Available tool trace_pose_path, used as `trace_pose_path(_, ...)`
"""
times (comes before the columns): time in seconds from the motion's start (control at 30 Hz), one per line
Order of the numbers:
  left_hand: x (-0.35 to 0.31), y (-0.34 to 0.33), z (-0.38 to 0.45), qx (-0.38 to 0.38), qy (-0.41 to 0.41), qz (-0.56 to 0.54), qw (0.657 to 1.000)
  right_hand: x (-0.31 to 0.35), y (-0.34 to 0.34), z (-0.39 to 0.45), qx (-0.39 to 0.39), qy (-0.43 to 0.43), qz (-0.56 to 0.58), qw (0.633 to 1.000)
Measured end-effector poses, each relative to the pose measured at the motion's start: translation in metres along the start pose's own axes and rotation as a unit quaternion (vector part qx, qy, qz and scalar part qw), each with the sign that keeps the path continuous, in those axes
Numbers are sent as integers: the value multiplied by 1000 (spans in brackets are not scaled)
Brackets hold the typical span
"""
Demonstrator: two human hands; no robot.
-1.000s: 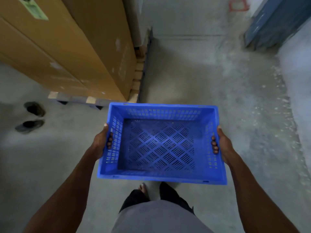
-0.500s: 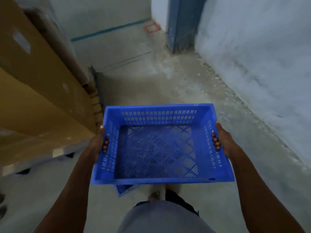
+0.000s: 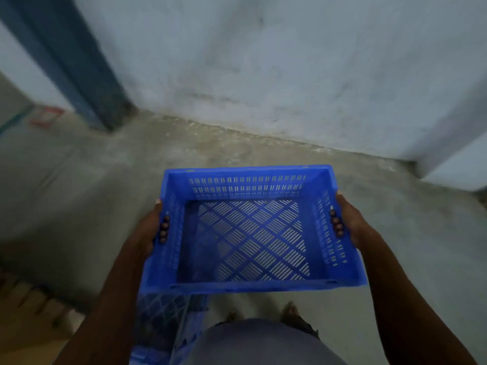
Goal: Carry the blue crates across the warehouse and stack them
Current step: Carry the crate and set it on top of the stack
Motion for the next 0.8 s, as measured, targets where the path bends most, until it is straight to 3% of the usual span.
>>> trace_pose_path(0.17,-41,-142,-1,92,-35,88,991,-53,140,-35,-91,-15,91,992)
trace_pose_path(0.37,-55,-349,-49,199,-74,194,958,-141,306,-100,-203,-30,199,958)
trace_pose_path(0.57,-24,-556,-132,295,-110,286,905,-230,456,-176,-304,-44,267,914)
trace_pose_path(0.8,28,-777,-238,407,-131,382,820,-329,583,-264,-415,-69,362,832)
Point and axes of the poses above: each hand's wrist, its own z-axis towards the middle knuckle, its own y-axis out of the back of the hand, x = y × z, the point moved 6 cm from there along z, towards the middle knuckle, and after that the axes turned 3 degrees about z, right-handed, at the moved point
